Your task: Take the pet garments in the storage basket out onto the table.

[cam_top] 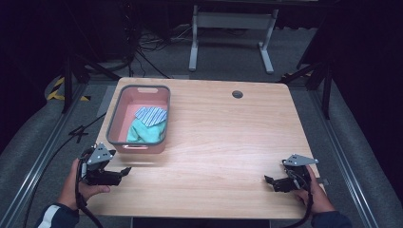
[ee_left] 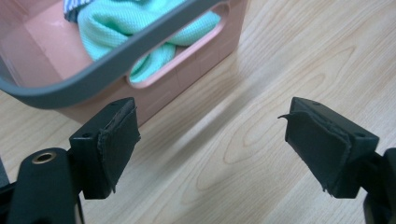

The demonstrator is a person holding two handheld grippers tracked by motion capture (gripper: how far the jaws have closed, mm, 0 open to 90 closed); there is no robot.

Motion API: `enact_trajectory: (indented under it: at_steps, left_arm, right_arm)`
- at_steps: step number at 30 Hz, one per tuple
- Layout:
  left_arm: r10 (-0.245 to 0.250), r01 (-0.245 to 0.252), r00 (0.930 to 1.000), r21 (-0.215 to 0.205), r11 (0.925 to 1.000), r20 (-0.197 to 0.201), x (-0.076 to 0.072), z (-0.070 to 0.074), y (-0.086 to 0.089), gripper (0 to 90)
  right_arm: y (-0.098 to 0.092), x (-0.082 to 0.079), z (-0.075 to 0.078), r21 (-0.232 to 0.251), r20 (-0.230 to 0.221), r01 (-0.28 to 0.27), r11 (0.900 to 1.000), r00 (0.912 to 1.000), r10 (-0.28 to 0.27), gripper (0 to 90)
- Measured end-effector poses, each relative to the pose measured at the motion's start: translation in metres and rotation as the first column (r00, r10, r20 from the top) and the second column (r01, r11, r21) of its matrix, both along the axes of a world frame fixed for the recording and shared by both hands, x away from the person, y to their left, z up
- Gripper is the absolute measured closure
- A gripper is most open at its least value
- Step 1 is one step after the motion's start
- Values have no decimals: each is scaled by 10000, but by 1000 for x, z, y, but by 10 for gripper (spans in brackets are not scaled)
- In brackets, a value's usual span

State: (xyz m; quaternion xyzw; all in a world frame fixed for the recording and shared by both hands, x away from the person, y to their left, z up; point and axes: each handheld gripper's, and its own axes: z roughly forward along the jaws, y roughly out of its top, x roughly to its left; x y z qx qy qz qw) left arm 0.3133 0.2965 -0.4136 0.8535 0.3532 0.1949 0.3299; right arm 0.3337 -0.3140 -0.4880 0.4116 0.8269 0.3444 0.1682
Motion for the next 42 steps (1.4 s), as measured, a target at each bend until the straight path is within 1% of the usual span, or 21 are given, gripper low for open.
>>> enact_trajectory:
  at_steps: [2, 6, 9, 12, 14, 20, 21, 22, 25, 26, 27, 29, 30, 31, 32, 33, 35, 37, 38, 40, 42]
  left_arm:
    - [-16, 17, 10000, -170, 9999, 67, 1, 3, -1, 177]
    - [-91, 95, 9997, -161, 9998, 237, 4, 9, -3, 177]
    - [-30, 39, 9995, -321, 9995, 301, 7, 15, -4, 177]
    - [-47, 57, 9990, -231, 9997, 437, 12, 21, -7, 177]
    - [-21, 23, 9987, -53, 10000, 502, 15, 24, -9, 177]
    - [76, -73, 9979, -51, 10000, 642, 31, 38, -11, 177]
    - [115, -111, 9983, -73, 9999, 568, 35, 41, -11, 177]
    - [115, -111, 9983, -73, 9999, 568, 35, 41, -11, 178]
    - [222, -222, 9983, -4, 9998, 533, 45, 50, -11, 178]
    - [248, -247, 9986, -34, 9997, 465, 51, 54, -12, 178]
    - [248, -247, 9986, -34, 9997, 465, 51, 54, -12, 177]
    - [270, -275, 9988, 127, 9995, 420, 58, 58, -13, 178]
    - [271, -274, 9990, 82, 9996, 361, 62, 58, -14, 177]
    - [304, -308, 9990, 140, 9994, 324, 64, 58, -14, 178]
    - [354, -358, 9992, 246, 9991, 186, 72, 58, -15, 178]
    - [354, -358, 9992, 246, 9991, 186, 72, 58, -15, 178]
    - [389, -396, 9990, 368, 9985, 213, 80, 56, -17, 178]
    - [385, -390, 9992, 468, 9981, 119, 86, 56, -19, 178]
    - [401, -399, 9992, 419, 9983, -25, 90, 55, -20, 178]
    - [415, -408, 9991, 607, 9973, -100, 98, 53, -24, 179]
    - [496, -466, 9979, 702, 9964, -415, 108, 49, -28, 180]
  right_arm:
    - [0, 0, 0, -1, -1, 0, 10000, 10000, 0, 6]
    - [0, 0, 0, -1, 0, -1, 10000, 10000, 1, 6]
    - [0, 0, 0, 0, 2, -1, 10000, 10000, 1, 6]
    - [0, 0, 0, -2, -1, -1, 10000, 10000, 1, 6]
    - [0, 0, 0, -1, -2, 6, 10000, 10000, -6, 6]
    - [0, 0, 0, -1, -2, 11, 10000, 10000, -11, 6]
    - [0, 0, 0, -1, -3, 18, 10000, 10000, -18, 6]
    - [0, 0, 0, -1, -3, 18, 10000, 10000, -18, 6]
    - [0, 0, 0, 1, -6, 29, 10000, 10000, -29, 6]
    - [0, 0, 0, 1, -3, 29, 10000, 10000, -29, 6]
    - [0, 0, 0, 1, -3, 29, 10000, 10000, -29, 6]
    - [0, 0, 0, 0, -7, 30, 10000, 10000, -30, 6]
    - [0, 0, 0, 1, -6, 29, 10000, 10000, -29, 6]
    - [0, 0, 0, 0, -5, 29, 10000, 10000, -29, 6]
    - [0, 0, 0, 0, -4, 28, 10000, 10000, -28, 6]
    - [0, 0, 0, 0, -4, 28, 10000, 10000, -28, 6]
    - [0, 0, 0, -1, -7, 29, 10000, 10000, -29, 6]
    - [0, 0, 0, -2, -3, 28, 10000, 10000, -28, 6]
    - [0, 0, 0, -1, -4, 29, 10000, 10000, -29, 6]
    - [0, 0, 0, 0, -4, 29, 10000, 10000, -29, 6]
    - [0, 0, 0, 0, -4, 28, 10000, 10000, -28, 6]
